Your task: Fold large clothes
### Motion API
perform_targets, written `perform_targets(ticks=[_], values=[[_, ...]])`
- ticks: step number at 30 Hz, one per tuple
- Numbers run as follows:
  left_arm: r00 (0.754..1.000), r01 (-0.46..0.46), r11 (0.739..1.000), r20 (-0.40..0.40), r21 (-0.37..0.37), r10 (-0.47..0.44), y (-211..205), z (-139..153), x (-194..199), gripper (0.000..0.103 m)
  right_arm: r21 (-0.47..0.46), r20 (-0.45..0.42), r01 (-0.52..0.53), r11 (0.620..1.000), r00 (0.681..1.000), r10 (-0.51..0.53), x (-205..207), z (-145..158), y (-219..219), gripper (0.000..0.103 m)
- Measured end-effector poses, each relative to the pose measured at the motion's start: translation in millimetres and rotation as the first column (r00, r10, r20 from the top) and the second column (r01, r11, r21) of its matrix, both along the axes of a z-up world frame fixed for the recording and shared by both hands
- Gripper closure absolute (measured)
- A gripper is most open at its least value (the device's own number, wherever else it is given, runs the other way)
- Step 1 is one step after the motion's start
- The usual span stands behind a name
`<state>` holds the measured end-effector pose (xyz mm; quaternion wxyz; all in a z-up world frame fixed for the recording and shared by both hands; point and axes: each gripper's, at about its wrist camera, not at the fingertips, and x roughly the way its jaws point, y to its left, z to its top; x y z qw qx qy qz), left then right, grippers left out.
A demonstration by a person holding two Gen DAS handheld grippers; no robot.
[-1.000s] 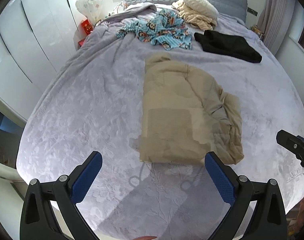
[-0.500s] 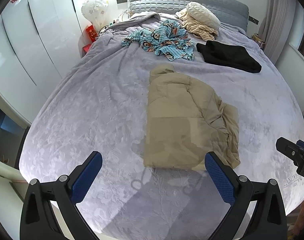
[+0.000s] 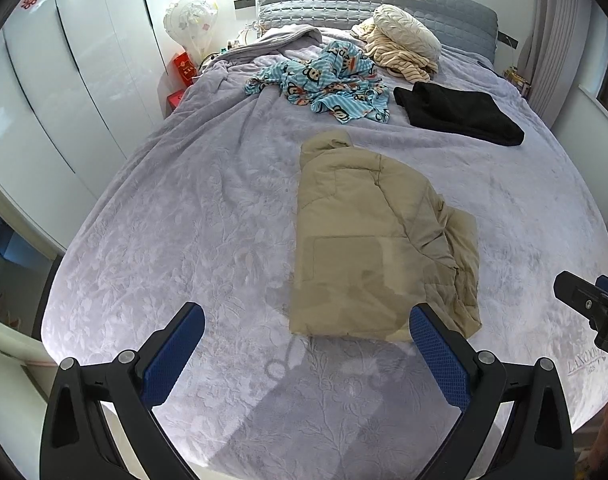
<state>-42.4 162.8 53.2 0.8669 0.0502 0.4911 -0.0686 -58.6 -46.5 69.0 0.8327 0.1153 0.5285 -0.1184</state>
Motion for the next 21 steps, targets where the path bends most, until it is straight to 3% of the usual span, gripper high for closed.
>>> perform_targets(ticks=[21], values=[[1.0,0.0,1.0,0.002,0.004,0.0,0.6,0.8,0.2,0.0,-0.01,0.005,-0.012,1.0,1.0,0.012,0.5,3.0,-3.5,0.0]])
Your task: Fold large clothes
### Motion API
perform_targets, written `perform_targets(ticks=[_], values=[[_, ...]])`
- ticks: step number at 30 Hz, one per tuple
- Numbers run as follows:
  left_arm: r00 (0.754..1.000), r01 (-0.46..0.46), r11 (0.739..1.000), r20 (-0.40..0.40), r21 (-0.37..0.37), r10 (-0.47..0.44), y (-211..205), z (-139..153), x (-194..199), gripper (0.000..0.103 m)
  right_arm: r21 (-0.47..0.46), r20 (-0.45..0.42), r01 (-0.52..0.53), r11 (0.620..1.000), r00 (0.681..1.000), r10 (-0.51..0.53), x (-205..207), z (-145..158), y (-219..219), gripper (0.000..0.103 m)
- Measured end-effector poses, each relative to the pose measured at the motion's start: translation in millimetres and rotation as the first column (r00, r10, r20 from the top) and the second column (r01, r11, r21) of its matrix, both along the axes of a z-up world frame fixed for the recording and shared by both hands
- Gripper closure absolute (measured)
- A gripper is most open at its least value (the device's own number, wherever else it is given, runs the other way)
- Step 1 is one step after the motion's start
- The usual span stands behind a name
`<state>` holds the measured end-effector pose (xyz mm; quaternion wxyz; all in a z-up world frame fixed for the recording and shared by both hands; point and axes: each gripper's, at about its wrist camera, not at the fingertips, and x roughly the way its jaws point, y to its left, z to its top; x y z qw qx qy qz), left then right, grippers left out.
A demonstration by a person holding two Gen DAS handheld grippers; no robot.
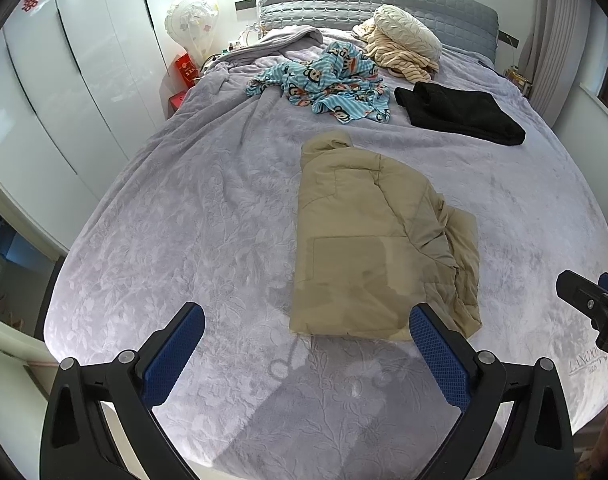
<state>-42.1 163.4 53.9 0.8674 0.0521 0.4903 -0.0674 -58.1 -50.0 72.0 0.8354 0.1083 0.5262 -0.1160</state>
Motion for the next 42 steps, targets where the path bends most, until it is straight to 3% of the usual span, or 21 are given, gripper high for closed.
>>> perform_targets(ticks=[42], values=[[1.0,-0.001,1.0,-0.001,0.0,0.001,2.0,2.0,0.9,0.0,0.0,-0.001,0.003,1.0,1.0,-0.003,-1.3,0.5,2.7,0.0]])
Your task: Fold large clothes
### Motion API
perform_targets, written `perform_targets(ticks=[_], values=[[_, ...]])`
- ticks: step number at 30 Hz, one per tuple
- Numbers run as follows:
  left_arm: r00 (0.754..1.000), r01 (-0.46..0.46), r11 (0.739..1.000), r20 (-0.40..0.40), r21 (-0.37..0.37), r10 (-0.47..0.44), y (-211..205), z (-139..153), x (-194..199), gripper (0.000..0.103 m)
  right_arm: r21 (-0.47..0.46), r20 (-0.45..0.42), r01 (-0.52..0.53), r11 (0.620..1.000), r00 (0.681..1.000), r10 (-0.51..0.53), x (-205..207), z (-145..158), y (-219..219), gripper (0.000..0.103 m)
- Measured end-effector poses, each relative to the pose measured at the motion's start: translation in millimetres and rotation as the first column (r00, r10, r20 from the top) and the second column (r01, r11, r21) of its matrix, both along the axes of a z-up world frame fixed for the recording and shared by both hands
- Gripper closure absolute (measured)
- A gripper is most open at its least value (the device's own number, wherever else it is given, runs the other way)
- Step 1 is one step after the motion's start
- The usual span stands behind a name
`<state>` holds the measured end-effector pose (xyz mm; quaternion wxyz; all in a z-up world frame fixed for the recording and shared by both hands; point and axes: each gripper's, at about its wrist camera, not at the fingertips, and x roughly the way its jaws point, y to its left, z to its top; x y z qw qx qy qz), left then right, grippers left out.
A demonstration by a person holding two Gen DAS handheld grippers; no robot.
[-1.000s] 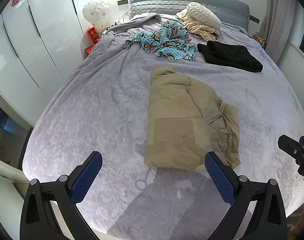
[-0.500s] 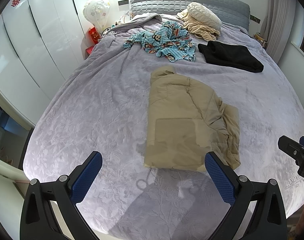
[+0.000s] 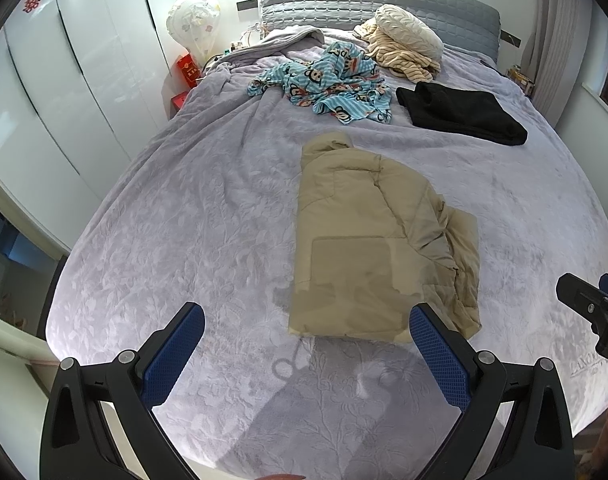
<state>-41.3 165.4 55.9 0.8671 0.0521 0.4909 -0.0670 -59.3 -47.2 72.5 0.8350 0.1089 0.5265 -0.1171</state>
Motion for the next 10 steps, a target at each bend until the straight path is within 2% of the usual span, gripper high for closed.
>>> perform_targets(ticks=[10], values=[[1.0,-0.001,1.0,0.021,-0.004,0.001,10.2,4.5,3.4,0.0,0.0,-0.001,0.002,1.0,1.0,-0.002,-0.3,1.3,2.9,0.0]])
